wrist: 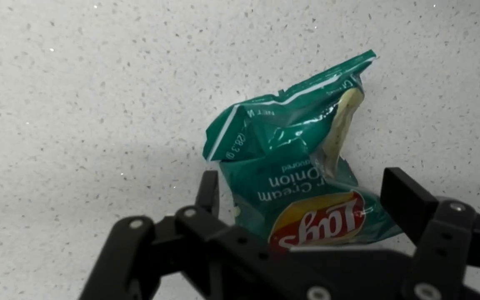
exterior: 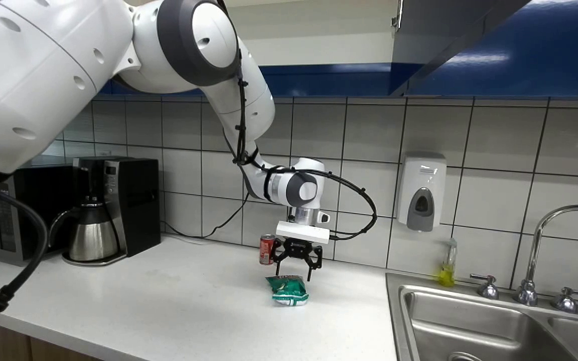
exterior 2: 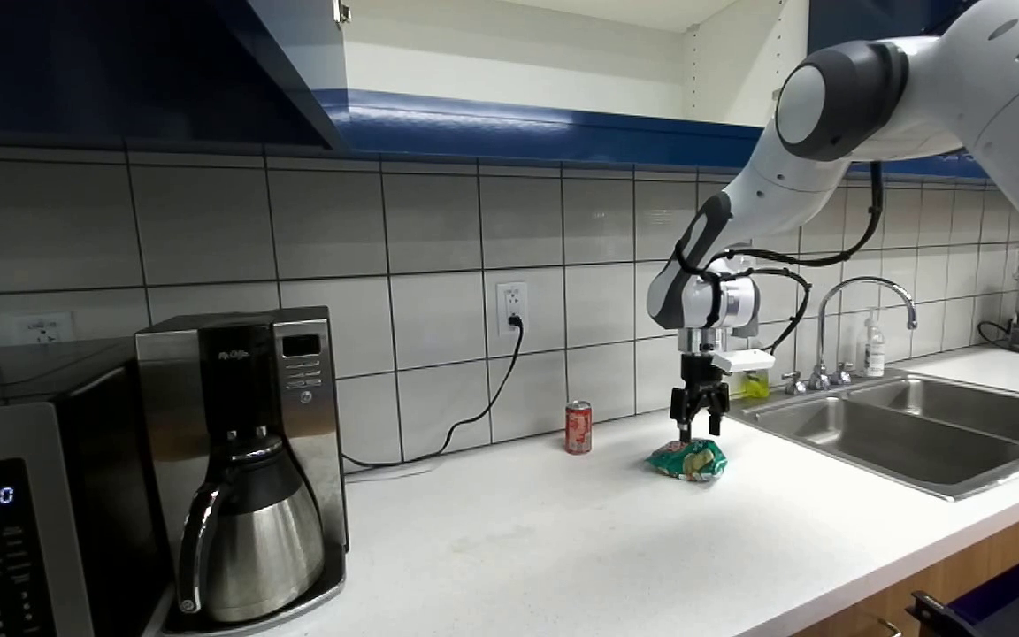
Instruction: Put the green snack packet in the top cabinet
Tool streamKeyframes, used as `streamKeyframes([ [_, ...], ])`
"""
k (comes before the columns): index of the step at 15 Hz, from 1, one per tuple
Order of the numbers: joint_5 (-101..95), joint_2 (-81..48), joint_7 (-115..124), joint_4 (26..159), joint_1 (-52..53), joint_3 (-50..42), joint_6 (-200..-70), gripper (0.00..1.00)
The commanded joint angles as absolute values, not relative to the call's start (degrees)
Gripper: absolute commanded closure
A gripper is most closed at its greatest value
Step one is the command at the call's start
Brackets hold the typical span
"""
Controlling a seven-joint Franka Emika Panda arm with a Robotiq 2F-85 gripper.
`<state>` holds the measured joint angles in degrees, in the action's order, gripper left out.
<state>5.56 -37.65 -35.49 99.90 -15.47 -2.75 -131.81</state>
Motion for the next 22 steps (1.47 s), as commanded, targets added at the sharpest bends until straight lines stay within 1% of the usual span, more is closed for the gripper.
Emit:
streamKeyframes([
  [1, 4.37, -37.78, -35.62, 99.11, -16.58, -1.59, -129.90, 0.00],
  [11, 3.65, -39.75, -35.52, 98.92, -16.63, -1.70, -131.26, 0.00],
  [12, 3.70, -39.83, -35.55, 98.87, -16.70, -1.65, -131.26, 0.25],
  [13, 3.74, -39.87, -35.49, 98.82, -16.72, -1.64, -131.28, 0.28],
  [14, 3.71, -39.86, -35.47, 98.78, -16.72, -1.66, -131.30, 0.35],
  [18, 3.61, -39.74, -35.56, 98.50, -16.72, -1.69, -131.35, 0.67],
  [22, 3.54, -39.68, -35.60, 98.16, -16.76, -1.74, -131.27, 0.96],
])
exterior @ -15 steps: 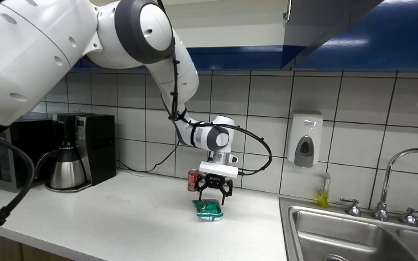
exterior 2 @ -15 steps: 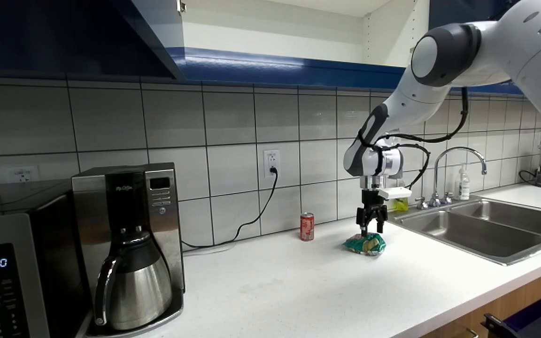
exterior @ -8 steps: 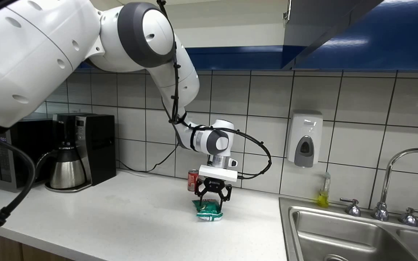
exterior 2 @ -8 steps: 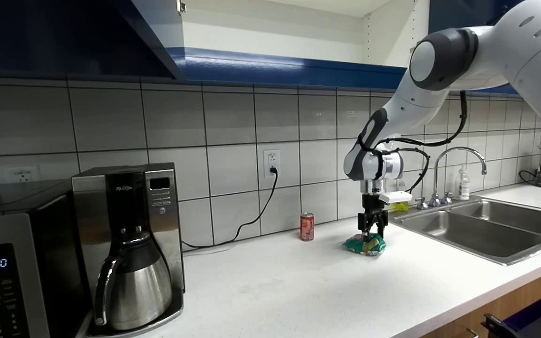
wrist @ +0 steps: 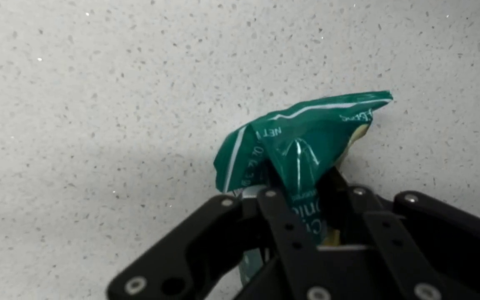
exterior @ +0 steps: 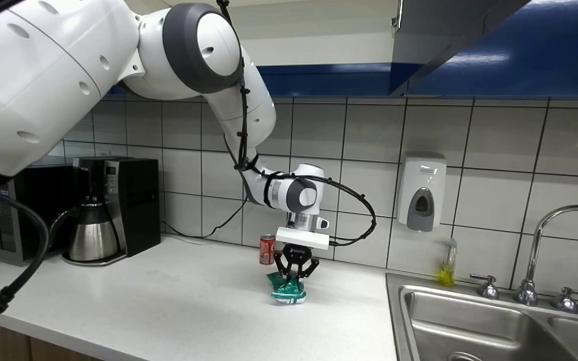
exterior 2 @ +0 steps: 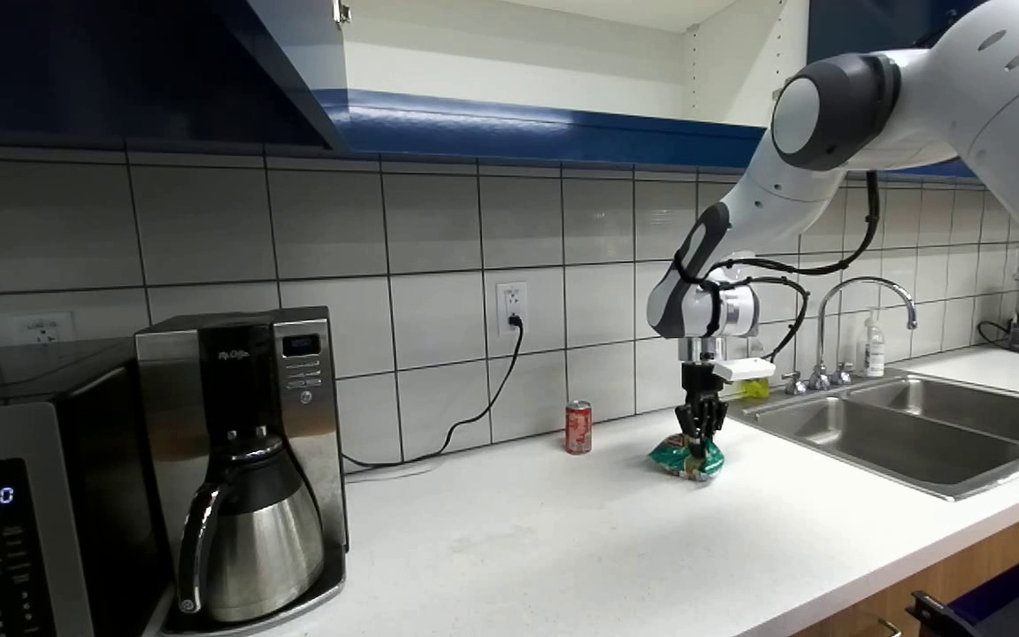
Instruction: Put the green snack packet in the top cabinet
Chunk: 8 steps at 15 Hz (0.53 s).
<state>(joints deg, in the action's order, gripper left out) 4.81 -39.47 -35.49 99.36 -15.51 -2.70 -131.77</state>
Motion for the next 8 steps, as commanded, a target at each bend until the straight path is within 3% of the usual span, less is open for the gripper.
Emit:
streamKeyframes([
  [1, 3.51, -39.64, -35.63, 98.10, -16.77, -1.76, -131.28, 0.99],
  [8, 3.80, -39.46, -35.66, 97.49, -16.99, -1.68, -131.36, 0.99],
])
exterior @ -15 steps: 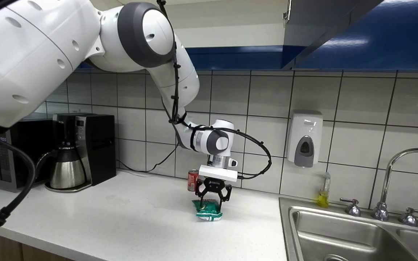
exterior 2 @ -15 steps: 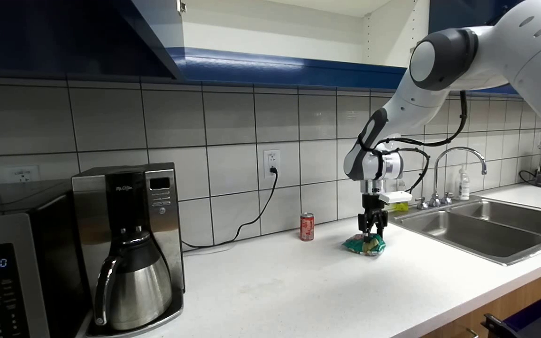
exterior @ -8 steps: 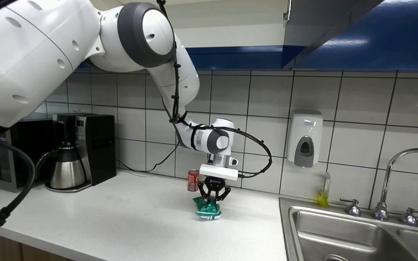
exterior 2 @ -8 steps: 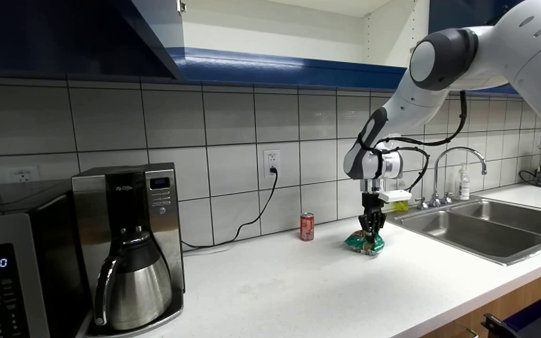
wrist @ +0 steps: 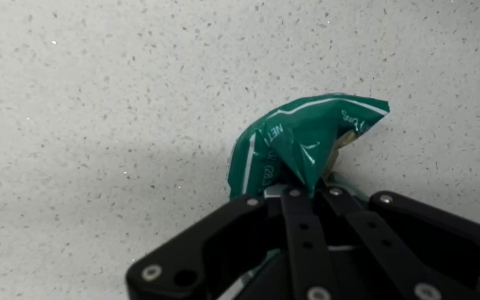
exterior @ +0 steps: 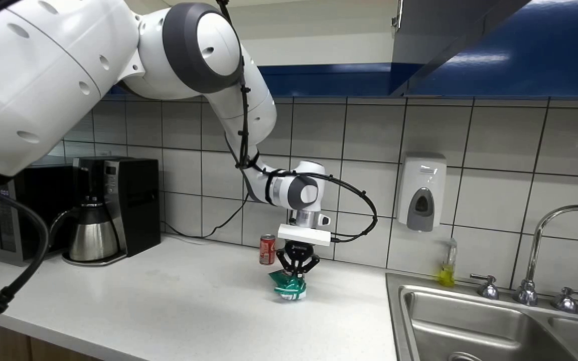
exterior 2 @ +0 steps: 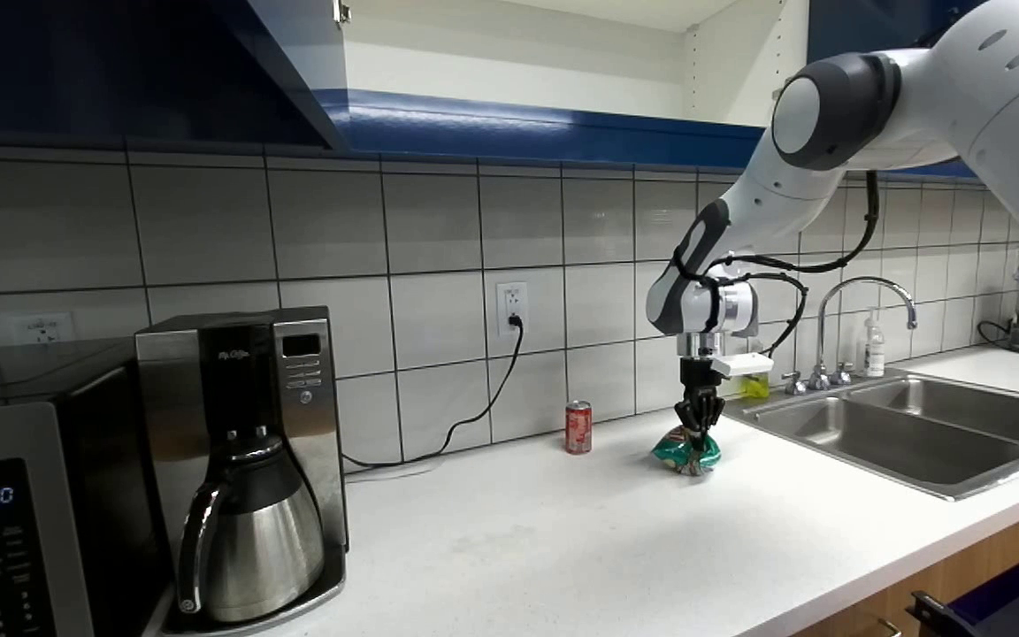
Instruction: Put the green snack packet in the top cabinet
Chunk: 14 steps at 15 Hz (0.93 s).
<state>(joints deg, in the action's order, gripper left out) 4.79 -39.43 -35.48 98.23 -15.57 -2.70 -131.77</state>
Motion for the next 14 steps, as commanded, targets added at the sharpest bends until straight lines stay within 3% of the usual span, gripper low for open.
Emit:
streamKeyframes([
  [1, 3.87, -39.45, -35.61, 97.45, -17.02, -1.65, -131.30, 0.99],
  [14, 4.34, -37.06, -35.18, 96.50, -17.06, -1.46, -130.40, 0.99],
])
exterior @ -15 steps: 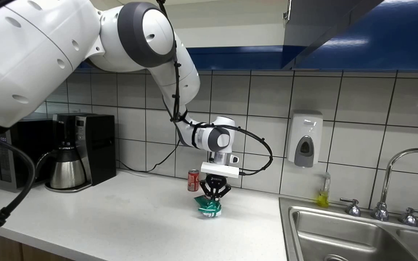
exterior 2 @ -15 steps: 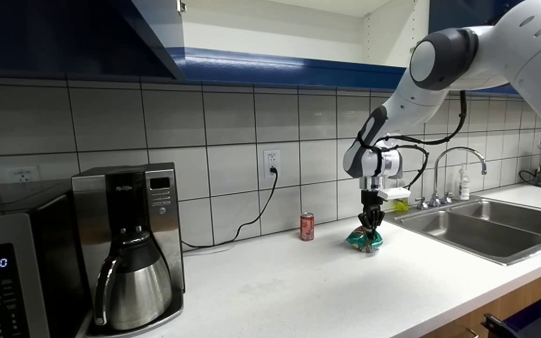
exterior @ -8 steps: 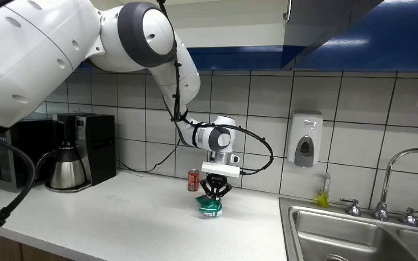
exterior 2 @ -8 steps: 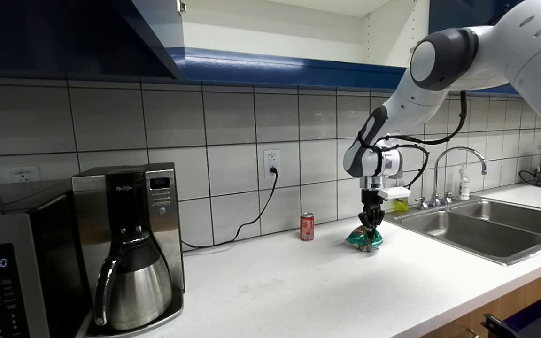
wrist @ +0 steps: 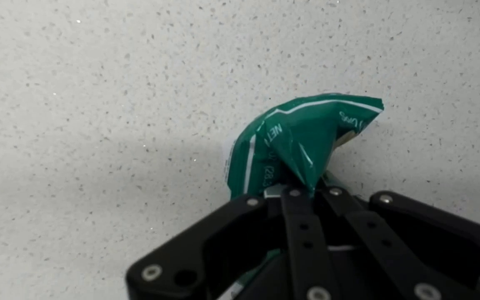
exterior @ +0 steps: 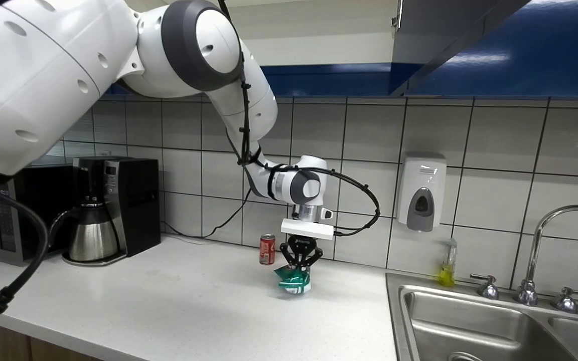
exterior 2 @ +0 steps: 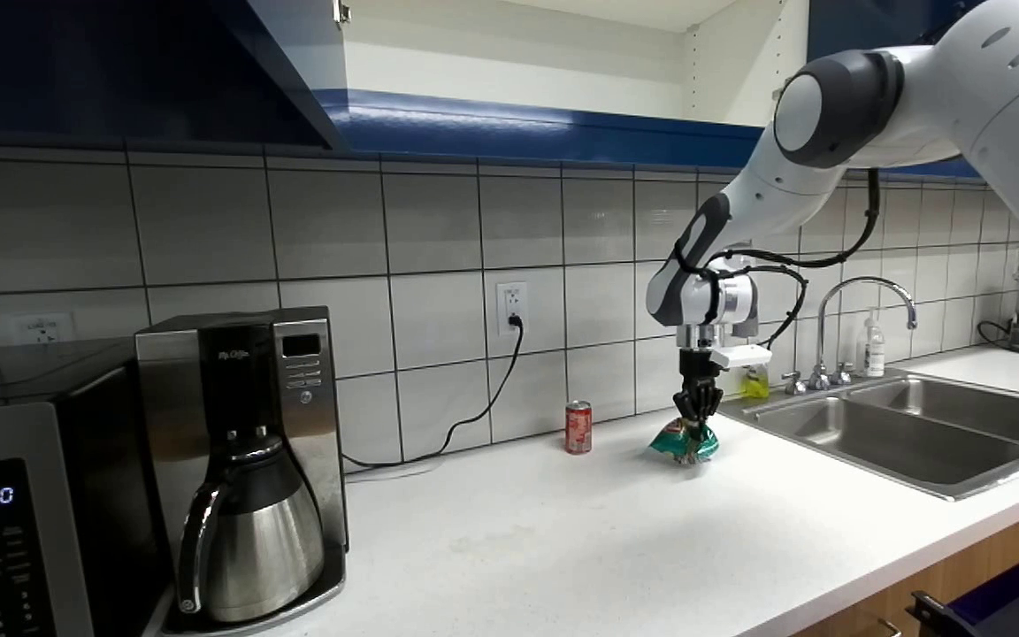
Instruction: Put the green snack packet in the top cabinet
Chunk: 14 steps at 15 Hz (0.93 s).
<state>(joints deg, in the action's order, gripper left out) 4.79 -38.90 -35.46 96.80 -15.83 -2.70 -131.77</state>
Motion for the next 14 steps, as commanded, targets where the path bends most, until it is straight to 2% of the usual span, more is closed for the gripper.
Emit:
streamKeyframes([
  [1, 4.36, -36.78, -35.20, 96.42, -17.05, -1.45, -130.41, 0.99],
  [14, 5.72, -27.65, -34.63, 104.67, -16.66, -1.56, -130.13, 0.99],
])
